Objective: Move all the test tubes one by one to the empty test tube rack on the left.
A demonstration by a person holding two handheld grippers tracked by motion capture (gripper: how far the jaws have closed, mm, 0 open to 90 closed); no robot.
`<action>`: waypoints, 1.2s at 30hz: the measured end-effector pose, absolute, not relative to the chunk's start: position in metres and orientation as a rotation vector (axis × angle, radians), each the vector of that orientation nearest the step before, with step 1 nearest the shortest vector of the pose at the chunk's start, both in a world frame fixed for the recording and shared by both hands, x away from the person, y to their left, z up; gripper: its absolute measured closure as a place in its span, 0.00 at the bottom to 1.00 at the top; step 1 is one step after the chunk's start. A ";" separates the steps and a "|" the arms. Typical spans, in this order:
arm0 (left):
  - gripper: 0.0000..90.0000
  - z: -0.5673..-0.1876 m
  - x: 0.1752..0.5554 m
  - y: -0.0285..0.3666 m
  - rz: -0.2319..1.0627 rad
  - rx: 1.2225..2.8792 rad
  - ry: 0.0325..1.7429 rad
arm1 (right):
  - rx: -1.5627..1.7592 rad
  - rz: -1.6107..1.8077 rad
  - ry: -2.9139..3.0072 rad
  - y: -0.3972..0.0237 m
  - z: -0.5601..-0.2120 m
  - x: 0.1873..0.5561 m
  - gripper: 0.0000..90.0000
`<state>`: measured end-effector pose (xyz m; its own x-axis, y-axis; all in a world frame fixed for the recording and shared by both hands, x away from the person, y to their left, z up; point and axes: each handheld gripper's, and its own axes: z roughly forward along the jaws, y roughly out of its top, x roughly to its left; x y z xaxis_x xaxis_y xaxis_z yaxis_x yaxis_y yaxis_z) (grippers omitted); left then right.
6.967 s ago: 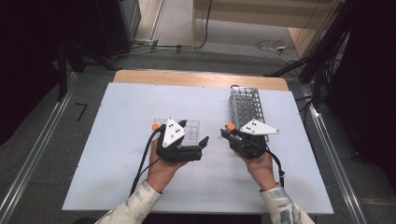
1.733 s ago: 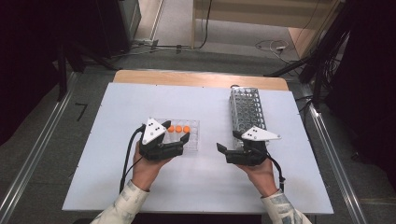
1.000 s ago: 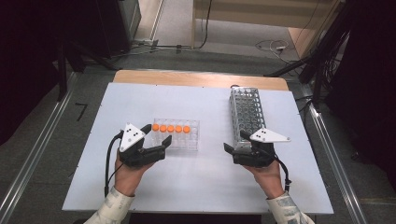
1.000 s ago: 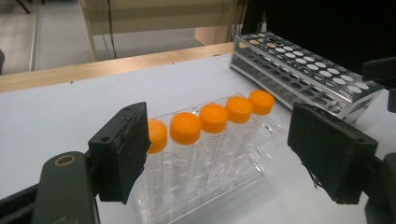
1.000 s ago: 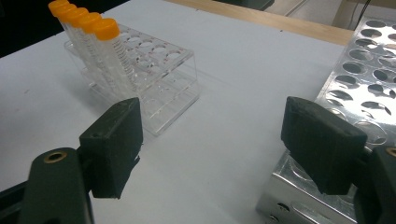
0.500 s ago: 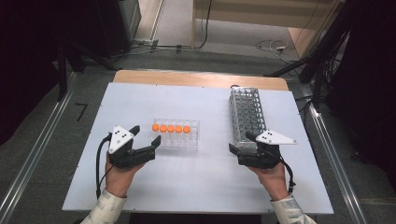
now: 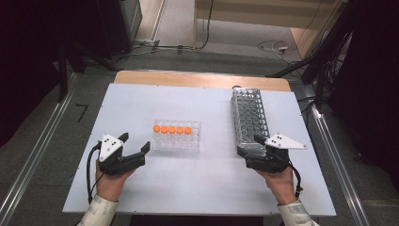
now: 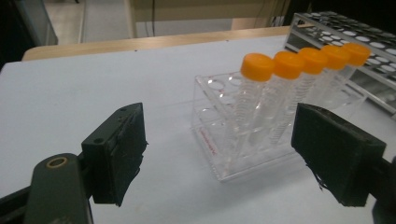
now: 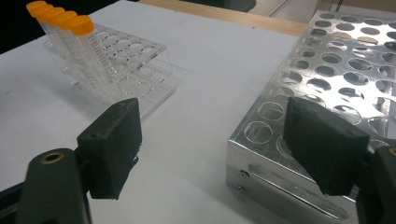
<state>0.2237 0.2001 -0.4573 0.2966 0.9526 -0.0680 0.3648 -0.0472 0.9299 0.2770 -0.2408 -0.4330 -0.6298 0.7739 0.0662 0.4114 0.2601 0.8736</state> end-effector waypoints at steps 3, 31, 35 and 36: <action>0.19 -0.461 0.224 0.204 0.758 1.601 1.251 | 1.086 1.319 2.150 -0.245 -0.433 0.275 0.20; 0.17 -0.474 0.220 0.217 0.776 1.604 1.306 | 1.202 1.280 2.056 -0.297 -0.439 0.266 0.20; 0.17 -0.475 0.218 0.221 0.782 1.593 1.317 | 1.217 1.271 2.039 -0.307 -0.440 0.265 0.20; 0.17 -0.475 0.218 0.221 0.785 1.593 1.321 | 1.228 1.266 2.035 -0.309 -0.441 0.264 0.20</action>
